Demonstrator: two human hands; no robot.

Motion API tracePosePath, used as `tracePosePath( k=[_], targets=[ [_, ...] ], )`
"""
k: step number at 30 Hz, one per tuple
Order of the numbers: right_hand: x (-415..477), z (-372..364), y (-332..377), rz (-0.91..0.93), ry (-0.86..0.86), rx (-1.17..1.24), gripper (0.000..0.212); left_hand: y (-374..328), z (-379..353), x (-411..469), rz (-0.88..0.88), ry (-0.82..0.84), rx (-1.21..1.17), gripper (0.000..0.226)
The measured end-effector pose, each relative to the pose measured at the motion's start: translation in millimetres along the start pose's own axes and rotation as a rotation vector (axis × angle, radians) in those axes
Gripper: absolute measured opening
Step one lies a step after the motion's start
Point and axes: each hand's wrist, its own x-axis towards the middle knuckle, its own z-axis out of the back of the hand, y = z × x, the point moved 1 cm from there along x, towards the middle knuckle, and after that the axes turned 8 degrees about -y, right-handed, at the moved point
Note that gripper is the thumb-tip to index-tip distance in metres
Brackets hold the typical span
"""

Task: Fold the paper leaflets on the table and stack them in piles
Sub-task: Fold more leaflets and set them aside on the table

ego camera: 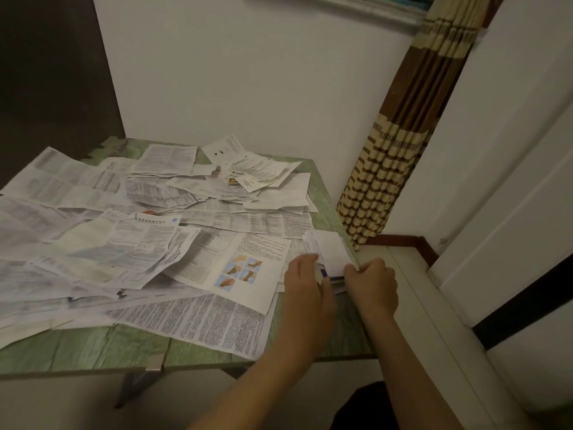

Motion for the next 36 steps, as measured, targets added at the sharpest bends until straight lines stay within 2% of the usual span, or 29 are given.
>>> tracePosePath(
  k=[5,10,13,17,21,24,28,32,36],
  targets=[
    [8.7,0.7,1.4,0.073,0.062,0.178,0.039,-1.7,-22.6,28.9,0.371,0.087,-0.048,0.043],
    [16.9,1.9,7.4,0.094,0.183,0.246,0.045,-3.2,-29.1,46.6,0.408,0.202,-0.005,0.033],
    [19.4,1.3,9.5,0.1,0.181,0.224,0.047,-6.6,-27.7,50.0,0.385,0.246,0.016,0.031],
    [25.3,3.2,8.7,0.095,0.16,0.264,0.046,-9.0,-10.6,49.8,0.301,0.174,0.043,0.033],
    [31.1,6.8,8.1,0.046,0.179,0.384,0.046,-5.2,11.1,46.9,0.212,0.155,0.08,0.035],
    [33.5,11.9,8.1,0.015,0.173,0.494,0.041,-2.2,22.2,43.3,0.221,0.156,0.11,0.04],
    [37.0,17.8,6.0,-0.003,0.141,0.57,0.035,0.6,35.8,37.8,0.202,0.126,0.078,0.036],
    [38.9,18.8,2.1,0.012,0.122,0.579,0.027,-1.8,50.9,32.8,0.182,0.101,0.049,0.034],
    [38.2,17.3,-2.1,0.065,0.084,0.545,0.028,-2.1,66.3,29.2,0.133,0.065,0.047,0.033]
  ],
)
